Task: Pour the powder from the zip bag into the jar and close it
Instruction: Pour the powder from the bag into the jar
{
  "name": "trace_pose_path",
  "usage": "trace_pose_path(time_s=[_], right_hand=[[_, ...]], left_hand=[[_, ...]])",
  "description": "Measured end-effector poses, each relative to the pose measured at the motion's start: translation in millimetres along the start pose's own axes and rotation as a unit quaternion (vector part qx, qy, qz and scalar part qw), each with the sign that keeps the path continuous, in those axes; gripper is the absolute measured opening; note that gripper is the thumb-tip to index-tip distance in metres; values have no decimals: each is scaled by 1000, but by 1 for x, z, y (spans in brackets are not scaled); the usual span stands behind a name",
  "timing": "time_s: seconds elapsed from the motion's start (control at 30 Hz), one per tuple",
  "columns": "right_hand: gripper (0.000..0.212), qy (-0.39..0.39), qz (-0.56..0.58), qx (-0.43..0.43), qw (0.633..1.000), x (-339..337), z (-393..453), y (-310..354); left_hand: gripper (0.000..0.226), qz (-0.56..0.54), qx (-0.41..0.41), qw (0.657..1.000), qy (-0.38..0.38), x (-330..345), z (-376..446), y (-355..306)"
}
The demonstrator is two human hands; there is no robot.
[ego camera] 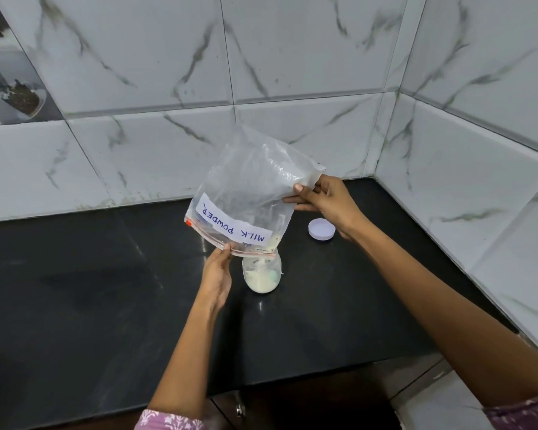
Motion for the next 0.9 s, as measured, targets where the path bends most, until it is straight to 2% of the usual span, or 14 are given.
trace_pose_path(time_s=[0.2,0.3,0.37,0.5,0.6,0.8,0.9], right_hand=[[35,30,-20,4,999,10,4,1],[32,3,-2,-9,1000,9,9,2],[31,20,-9,-3,1000,10,10,-1],[37,22,-68,63,995,2,7,-20],[25,5,-130,103,986,8,4,-40],[7,-74,-119,28,990,23,13,-45],[8,-56,-147,13,988,33,14,-46]], left_hand=[[19,16,0,1000,2,-1,0,3],[20,0,4,1000,-4,-3,1,6],[25,-15,12,1000,-14,-4,0,6],[24,-29,20,999,-29,-2,0,5],[32,-16,21,999,-33,0,-1,4],[41,-5,24,998,-49,1,-2,5],[42,-3,29,998,-61,-1,-4,8]])
Point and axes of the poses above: each hand's wrist, its own z-axis towards the middle knuckle, its own x-axis out of the palm, y = z × x, the point moved 4 cm from there along z, towards the middle knuckle, and after that the axes turned 12 degrees about y, right-handed, at the moved point
